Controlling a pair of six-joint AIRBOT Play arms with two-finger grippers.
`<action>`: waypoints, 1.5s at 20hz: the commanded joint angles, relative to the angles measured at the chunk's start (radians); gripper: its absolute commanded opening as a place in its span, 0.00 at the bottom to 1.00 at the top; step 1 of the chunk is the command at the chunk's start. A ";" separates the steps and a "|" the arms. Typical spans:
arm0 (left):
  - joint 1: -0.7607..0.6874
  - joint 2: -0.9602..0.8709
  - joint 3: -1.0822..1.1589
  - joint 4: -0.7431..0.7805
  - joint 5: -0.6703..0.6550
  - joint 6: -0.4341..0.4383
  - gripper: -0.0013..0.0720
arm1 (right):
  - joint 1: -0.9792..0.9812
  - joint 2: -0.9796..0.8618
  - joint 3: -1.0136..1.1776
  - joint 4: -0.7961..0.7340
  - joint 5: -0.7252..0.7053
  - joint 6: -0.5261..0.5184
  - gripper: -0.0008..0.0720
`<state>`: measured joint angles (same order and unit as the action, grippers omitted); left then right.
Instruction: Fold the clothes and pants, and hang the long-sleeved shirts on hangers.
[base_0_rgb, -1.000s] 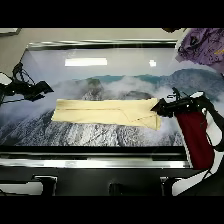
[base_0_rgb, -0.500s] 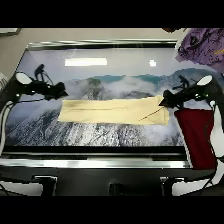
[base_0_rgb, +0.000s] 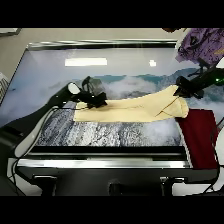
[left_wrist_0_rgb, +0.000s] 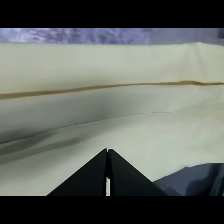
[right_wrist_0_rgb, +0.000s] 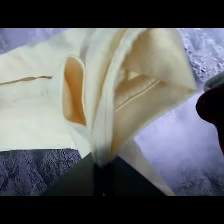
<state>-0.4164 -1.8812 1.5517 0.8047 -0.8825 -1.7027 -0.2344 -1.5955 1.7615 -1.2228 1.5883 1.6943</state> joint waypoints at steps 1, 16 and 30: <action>-0.126 -0.129 0.135 -0.159 0.039 -0.012 0.04 | 0.001 0.030 0.066 -0.040 0.064 0.041 0.04; -0.317 -0.405 0.484 -0.353 0.146 -0.209 0.04 | 0.001 0.161 0.171 -0.073 0.162 0.114 0.05; 0.138 -0.017 0.484 0.291 -0.461 -0.233 0.04 | 0.196 0.135 0.177 -0.028 0.069 0.310 0.04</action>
<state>-0.3973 -2.0163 2.0350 0.8703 -1.1698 -1.9301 -0.1303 -1.4464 1.9377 -1.2560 1.6905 1.9255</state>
